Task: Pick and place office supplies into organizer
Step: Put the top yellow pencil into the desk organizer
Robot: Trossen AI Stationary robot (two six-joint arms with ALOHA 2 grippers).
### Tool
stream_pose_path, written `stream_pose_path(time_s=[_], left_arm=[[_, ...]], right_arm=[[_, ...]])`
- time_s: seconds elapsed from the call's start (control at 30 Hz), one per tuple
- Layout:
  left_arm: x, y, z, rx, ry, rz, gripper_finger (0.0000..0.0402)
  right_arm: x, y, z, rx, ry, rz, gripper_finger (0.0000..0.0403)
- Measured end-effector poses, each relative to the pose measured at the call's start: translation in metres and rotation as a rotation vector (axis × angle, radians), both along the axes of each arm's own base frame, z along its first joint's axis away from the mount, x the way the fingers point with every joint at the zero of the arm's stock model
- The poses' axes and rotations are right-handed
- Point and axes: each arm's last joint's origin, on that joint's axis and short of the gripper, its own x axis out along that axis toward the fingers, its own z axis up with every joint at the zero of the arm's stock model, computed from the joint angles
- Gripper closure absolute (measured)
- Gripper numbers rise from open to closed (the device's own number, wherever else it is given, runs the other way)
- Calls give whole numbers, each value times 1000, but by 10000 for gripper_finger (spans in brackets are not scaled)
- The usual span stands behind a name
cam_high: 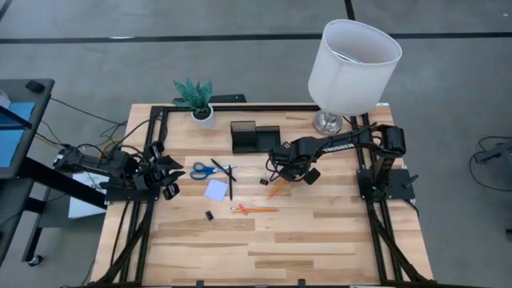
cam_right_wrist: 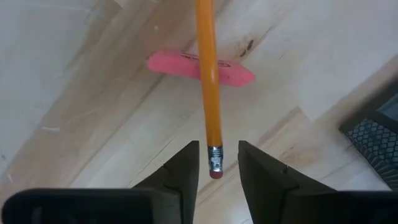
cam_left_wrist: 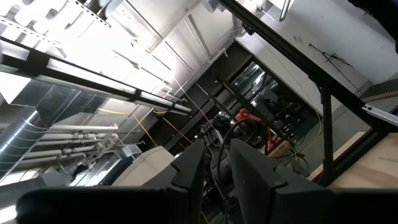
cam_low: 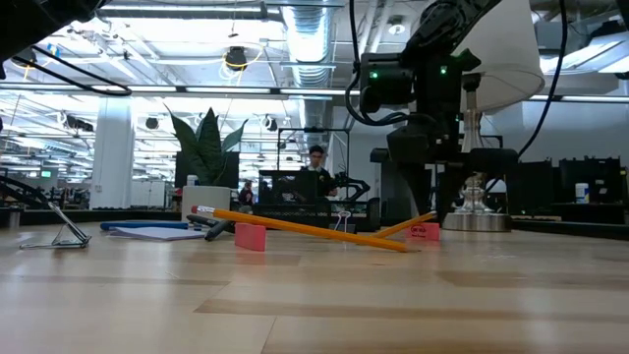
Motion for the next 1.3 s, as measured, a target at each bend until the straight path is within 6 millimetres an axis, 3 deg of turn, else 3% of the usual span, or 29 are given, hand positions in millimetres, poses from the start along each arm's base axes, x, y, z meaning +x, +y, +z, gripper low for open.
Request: stream_pose_path(time_s=[0.63, 1.3], left_arm=[[0, 0, 0, 0, 0, 0, 331], [0, 0, 0, 0, 0, 0, 331]], right_arm=[[0, 0, 0, 0, -1, 1, 384], [0, -1, 0, -1, -6, -3, 390]])
